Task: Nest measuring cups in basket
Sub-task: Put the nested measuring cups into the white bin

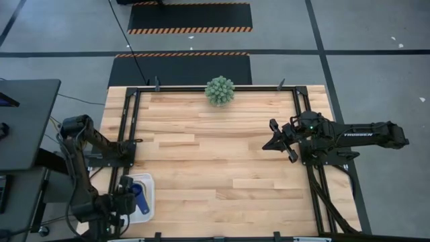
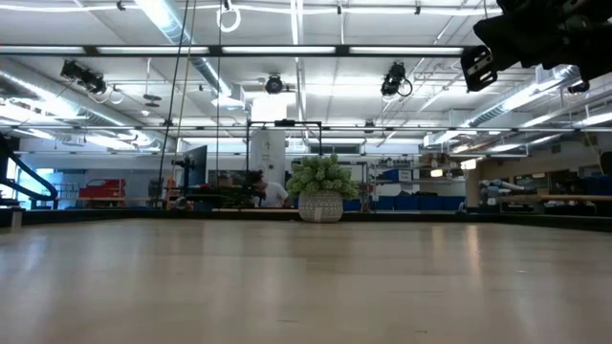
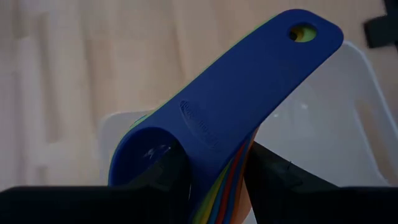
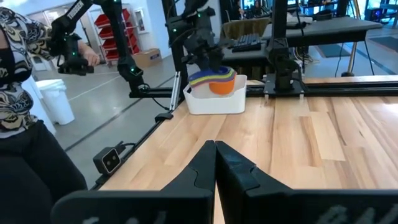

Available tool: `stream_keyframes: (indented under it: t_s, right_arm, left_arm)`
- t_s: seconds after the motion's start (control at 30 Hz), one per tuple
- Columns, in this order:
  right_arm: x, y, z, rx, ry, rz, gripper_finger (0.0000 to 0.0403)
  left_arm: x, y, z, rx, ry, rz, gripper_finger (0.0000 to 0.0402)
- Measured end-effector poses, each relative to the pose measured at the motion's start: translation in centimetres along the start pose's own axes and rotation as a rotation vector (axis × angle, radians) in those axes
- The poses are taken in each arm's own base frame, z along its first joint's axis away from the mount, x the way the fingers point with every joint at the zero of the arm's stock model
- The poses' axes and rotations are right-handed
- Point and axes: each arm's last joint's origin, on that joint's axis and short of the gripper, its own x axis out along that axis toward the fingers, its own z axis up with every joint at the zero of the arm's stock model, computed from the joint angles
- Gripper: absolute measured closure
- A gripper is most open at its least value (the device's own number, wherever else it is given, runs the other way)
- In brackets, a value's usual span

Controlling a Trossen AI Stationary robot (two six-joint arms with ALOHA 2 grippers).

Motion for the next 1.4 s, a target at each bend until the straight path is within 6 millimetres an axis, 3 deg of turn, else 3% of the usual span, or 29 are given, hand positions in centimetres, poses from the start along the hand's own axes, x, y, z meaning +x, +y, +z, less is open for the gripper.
stream_keyframes:
  t_s: [0.23, 0.57, 1.4]
  right_arm:
    - [0.0, 0.0, 0.0, 0.000, 0.001, 0.000, 0.0389]
    - [0.0, 0.0, -0.1, 0.003, 0.006, 0.000, 0.0389]
    - [0.0, 0.0, -0.1, 0.004, 0.006, 0.001, 0.0389]
  left_arm:
    - [2.4, -0.4, -1.5, 0.028, 0.050, -0.056, 0.0271]
    - [3.9, -0.4, -2.6, 0.025, 0.048, -0.069, 0.0271]
    - [4.0, -0.5, -2.6, -0.007, 0.045, -0.075, 0.0271]
